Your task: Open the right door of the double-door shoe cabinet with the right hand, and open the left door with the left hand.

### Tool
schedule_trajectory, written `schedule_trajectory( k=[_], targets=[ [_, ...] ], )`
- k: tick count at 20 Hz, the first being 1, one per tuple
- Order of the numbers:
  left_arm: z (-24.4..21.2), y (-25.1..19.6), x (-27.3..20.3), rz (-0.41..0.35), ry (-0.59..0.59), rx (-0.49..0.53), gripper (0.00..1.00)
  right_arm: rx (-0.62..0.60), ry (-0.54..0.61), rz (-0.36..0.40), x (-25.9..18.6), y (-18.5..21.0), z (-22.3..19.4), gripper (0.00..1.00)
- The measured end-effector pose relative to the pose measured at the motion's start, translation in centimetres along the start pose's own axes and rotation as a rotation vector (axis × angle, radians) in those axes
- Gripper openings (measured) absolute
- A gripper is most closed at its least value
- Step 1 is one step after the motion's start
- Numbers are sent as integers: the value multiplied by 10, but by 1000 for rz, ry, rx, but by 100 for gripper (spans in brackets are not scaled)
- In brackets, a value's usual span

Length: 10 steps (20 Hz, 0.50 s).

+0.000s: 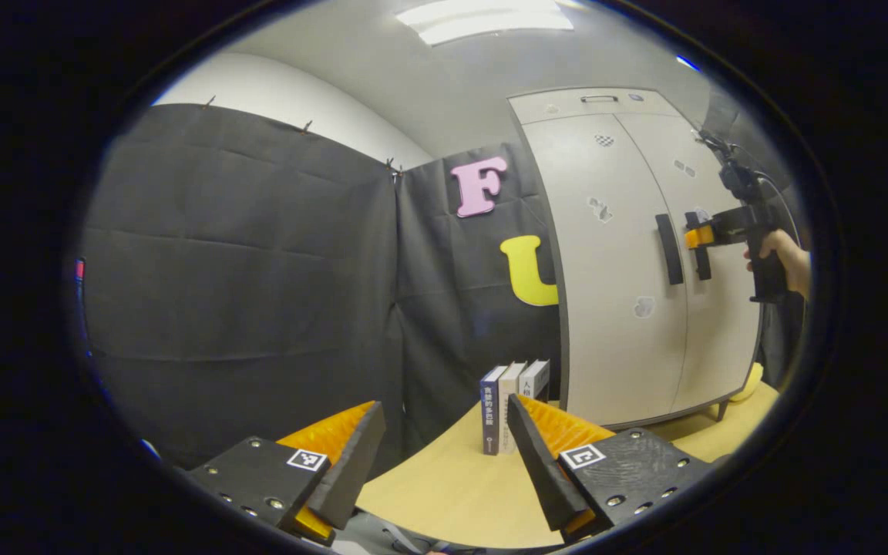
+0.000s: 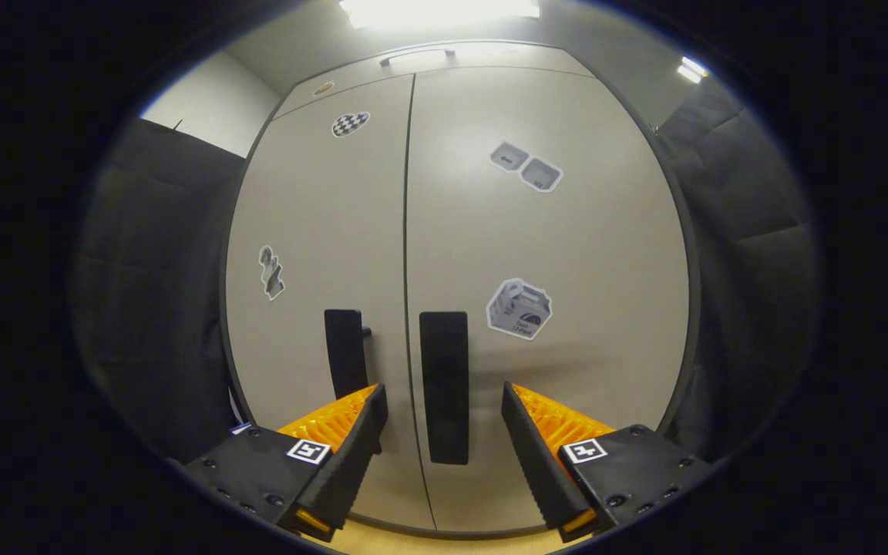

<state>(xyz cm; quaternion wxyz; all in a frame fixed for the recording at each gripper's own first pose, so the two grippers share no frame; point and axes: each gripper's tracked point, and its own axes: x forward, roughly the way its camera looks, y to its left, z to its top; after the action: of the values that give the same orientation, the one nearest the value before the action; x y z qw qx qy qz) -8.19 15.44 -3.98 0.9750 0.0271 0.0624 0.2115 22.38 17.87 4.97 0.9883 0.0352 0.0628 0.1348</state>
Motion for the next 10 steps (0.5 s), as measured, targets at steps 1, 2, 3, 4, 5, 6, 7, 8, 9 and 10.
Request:
schedule_trajectory(
  k=[1,2,3,4,5,6,7,8,9,10],
  targets=[
    [-1,2,-2,7,-1,1,94,6,12,-3,4,1,-2,78],
    [-1,3,-3,12,-2,3,94,8,21,-15,7,-1,-3,68],
    [-1,7,-4,18,-1,4,94,12,29,-22,11,-1,-4,63],
    [-1,11,-5,22,-1,3,94,19,39,-23,13,0,-5,61],
    [-4,15,-6,25,0,2,94,24,51,-21,16,1,-7,64],
    [-4,17,-5,27,1,0,93,28,66,-22,19,2,-10,64],
    [-5,17,-5,29,4,-1,94,25,90,-38,22,0,-14,61],
    [-6,18,-4,30,8,-2,93,15,93,-79,24,-9,-14,61],
    [-6,18,-4,30,9,-4,93,27,97,-79,28,-7,-15,37],
    [-5,18,-4,29,6,-7,94,40,105,-80,28,-7,-17,36]
  ],
)
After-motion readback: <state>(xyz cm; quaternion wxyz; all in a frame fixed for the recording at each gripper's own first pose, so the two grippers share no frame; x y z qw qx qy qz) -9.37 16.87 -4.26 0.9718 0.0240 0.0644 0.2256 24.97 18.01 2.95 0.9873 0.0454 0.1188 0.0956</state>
